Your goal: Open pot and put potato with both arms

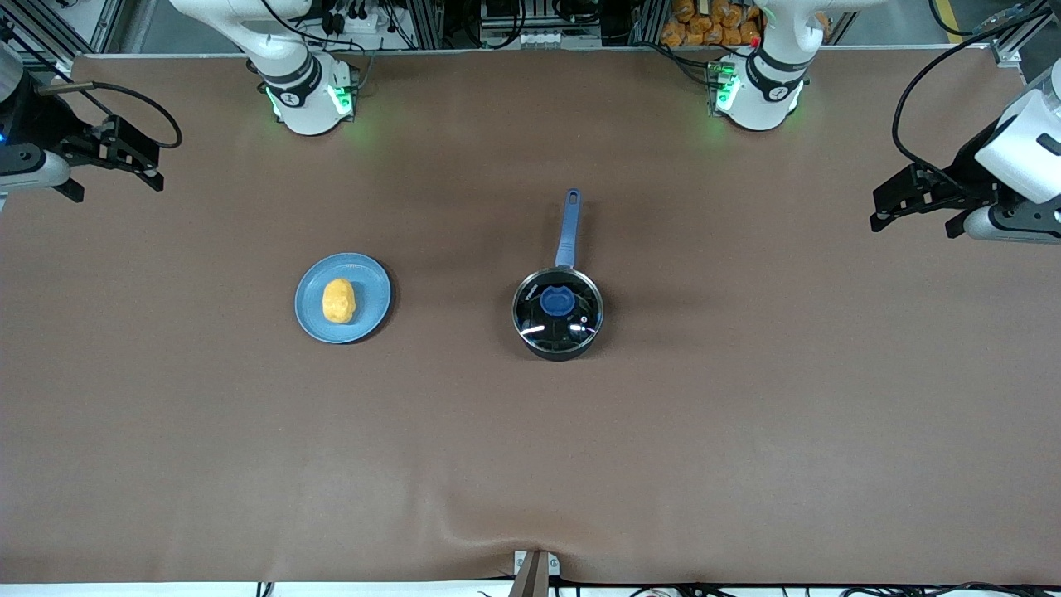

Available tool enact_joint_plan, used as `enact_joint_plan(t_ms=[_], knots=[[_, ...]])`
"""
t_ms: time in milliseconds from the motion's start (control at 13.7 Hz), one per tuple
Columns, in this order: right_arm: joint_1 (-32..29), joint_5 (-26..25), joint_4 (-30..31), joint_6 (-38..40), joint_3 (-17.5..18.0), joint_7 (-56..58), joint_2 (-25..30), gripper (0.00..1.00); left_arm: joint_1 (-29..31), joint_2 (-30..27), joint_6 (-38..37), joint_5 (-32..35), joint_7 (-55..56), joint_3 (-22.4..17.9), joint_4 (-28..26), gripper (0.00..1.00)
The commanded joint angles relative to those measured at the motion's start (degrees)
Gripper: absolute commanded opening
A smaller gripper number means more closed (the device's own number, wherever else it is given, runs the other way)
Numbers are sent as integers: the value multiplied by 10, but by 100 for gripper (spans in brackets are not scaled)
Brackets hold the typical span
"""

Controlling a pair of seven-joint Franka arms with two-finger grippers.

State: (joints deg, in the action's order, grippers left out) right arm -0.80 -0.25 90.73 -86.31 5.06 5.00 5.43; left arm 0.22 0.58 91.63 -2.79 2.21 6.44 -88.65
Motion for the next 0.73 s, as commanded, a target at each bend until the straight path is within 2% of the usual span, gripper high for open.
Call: enact_joint_plan(t_ms=[0, 659], knots=[[-10, -5, -5, 2, 6, -1, 5, 100, 3, -6, 11, 15, -10, 2, -6, 100], [-10, -5, -3, 3, 6, -1, 4, 100, 2, -5, 13, 15, -6, 1, -12, 100]])
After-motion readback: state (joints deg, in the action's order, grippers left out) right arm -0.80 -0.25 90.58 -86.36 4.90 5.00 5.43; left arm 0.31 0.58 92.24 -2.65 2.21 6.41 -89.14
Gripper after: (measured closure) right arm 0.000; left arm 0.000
